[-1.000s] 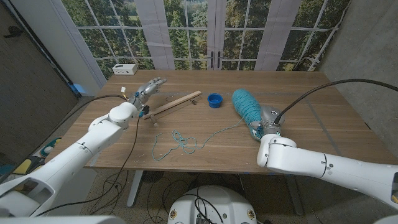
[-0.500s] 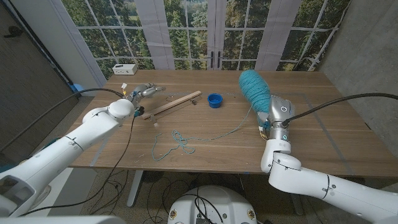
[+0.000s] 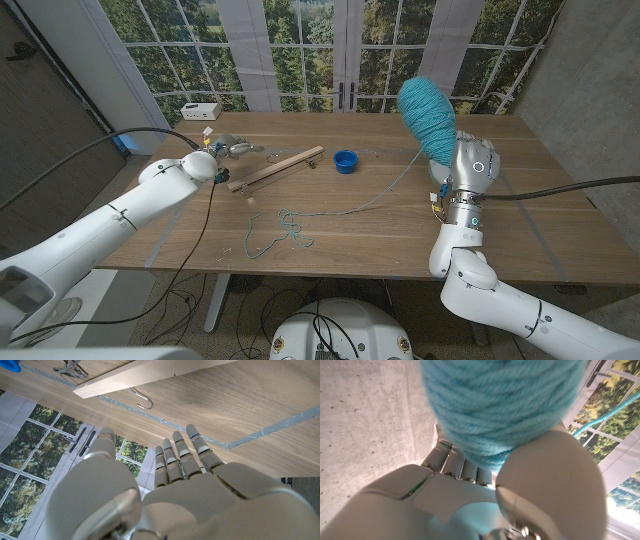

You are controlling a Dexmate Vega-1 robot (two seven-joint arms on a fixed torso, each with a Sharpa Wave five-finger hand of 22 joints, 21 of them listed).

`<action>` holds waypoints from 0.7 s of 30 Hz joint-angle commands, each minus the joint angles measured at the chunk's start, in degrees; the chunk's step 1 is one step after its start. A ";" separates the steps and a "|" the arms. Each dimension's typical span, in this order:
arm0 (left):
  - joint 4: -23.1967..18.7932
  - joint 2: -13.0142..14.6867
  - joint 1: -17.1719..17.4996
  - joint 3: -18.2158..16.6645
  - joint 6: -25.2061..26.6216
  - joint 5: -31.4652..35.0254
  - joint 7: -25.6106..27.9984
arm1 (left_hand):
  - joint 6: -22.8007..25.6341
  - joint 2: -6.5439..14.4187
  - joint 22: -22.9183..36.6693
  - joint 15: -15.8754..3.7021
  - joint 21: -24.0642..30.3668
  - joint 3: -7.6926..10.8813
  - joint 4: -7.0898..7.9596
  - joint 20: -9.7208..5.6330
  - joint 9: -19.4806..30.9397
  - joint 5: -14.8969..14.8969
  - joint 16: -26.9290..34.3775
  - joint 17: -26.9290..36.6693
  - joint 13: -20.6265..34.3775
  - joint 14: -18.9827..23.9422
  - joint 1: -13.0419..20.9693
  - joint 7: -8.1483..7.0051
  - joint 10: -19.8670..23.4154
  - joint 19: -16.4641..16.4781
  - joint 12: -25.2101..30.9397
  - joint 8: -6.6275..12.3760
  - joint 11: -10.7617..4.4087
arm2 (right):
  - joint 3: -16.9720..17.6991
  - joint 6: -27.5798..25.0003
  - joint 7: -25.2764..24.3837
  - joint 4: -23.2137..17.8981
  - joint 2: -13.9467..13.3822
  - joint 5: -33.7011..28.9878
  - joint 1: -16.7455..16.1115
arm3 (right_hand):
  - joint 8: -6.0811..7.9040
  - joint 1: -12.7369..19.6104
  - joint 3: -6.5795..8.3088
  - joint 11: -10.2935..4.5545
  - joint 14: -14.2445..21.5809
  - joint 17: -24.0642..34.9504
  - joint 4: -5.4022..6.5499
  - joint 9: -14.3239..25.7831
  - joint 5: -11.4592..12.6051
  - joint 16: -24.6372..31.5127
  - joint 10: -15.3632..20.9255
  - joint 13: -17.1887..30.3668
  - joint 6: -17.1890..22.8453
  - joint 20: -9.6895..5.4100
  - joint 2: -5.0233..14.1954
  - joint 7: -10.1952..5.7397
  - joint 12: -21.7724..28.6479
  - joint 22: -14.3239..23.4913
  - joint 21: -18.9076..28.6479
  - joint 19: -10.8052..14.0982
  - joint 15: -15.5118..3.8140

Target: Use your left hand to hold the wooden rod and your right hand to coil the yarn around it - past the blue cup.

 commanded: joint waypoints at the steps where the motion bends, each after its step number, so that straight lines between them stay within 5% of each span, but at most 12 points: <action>1: -0.42 0.96 -7.37 6.46 9.11 4.45 -7.41 | 1.18 0.18 0.33 -1.17 0.87 -0.25 0.02 0.66 0.30 0.30 0.69 0.44 0.32 1.20 1.52 0.03 0.96 1.78 0.44 0.40 0.16 | 9.45 6.55 -1.22 0.01 3.14 -6.04 -6.86 | 0.21 14.59 0.53 -4.74 5.09 0.52 0.82 0.32 0.27 -0.28 4.57 2.64 7.88 -5.26 14.06 -8.15 0.22 -0.05 0.58 -0.29 -10.79; 21: -2.30 1.53 -16.86 18.69 22.15 11.97 -18.08 | 2.49 0.71 0.25 -0.46 1.90 0.12 -0.53 3.24 0.49 0.78 -0.33 0.27 0.80 -0.71 7.55 -0.55 -0.09 4.71 -0.56 -0.16 -0.12 | 14.71 12.31 0.33 1.74 7.55 -10.44 -9.91 | -0.48 14.74 0.23 -4.65 5.49 1.81 0.99 0.59 0.39 -1.32 4.74 2.56 8.14 -5.39 13.99 -8.09 0.09 -0.71 2.21 -0.97 -10.78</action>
